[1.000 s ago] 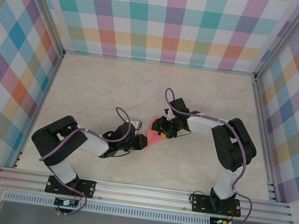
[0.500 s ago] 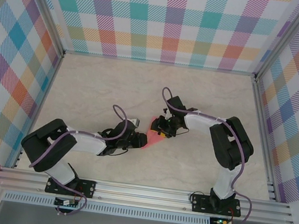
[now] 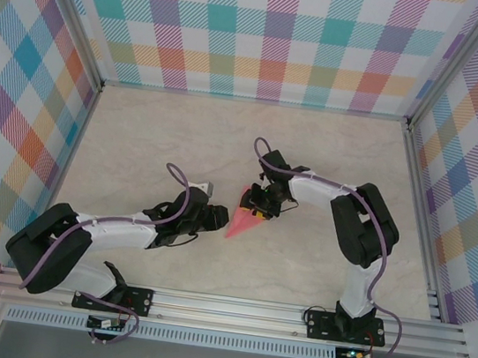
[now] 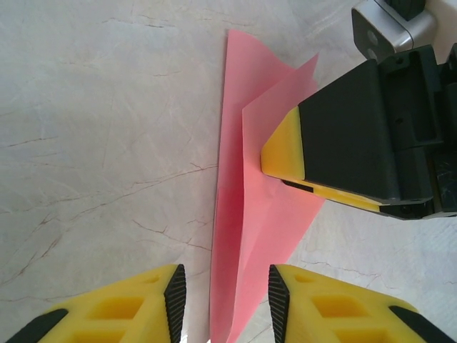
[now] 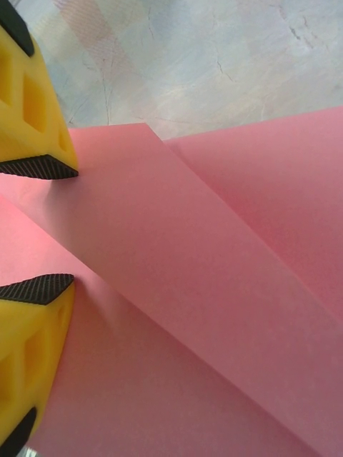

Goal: Fold a paper plane with a square sheet of paper (pick it up from the middle)
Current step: Fourth fold the wing at the center of the table.

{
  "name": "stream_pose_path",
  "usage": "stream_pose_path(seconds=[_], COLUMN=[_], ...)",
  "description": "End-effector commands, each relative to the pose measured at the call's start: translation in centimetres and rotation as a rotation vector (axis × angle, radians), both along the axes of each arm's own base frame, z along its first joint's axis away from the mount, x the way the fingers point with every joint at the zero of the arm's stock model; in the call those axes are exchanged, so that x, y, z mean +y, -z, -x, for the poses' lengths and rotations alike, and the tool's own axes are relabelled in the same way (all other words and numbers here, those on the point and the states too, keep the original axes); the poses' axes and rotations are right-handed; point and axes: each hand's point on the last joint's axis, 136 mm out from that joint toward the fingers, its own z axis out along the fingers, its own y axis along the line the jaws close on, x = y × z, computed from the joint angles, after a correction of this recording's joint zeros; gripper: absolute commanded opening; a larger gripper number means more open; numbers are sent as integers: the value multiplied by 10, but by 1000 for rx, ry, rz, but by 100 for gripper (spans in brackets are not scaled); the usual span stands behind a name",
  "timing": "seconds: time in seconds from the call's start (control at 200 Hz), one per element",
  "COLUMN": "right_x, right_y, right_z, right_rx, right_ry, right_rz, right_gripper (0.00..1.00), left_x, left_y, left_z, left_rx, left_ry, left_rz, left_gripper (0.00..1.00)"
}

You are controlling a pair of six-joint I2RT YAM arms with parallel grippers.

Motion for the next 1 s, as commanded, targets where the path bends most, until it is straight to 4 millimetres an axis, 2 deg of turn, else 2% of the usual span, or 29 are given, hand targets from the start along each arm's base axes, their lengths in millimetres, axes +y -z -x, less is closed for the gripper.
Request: stream_pose_path(seconds=[0.0,0.155,0.32,0.445,0.62,0.995], right_x=[-36,-40,-46,-49,-50,-50], right_y=[52,54,57,59,60,62], right_z=[24,28,32,32,32,33], right_rx=[102,123,139,152,161,172], right_ry=[12,-4,-5,-2,-2,-3], right_rz=[216,266,312,329,349,352], right_gripper=[45,48,46,46,46,46], left_x=[-4,-17,-28,-39,-51,-44], left_y=[0,-3,-9,-5,0,33], left_z=[-6,-9,-13,-14,-15,-17], left_rx=[14,6,6,31,56,136], left_ry=[-5,33,47,84,116,83], left_rz=[35,90,149,173,206,94], left_gripper=[35,29,22,14,10,7])
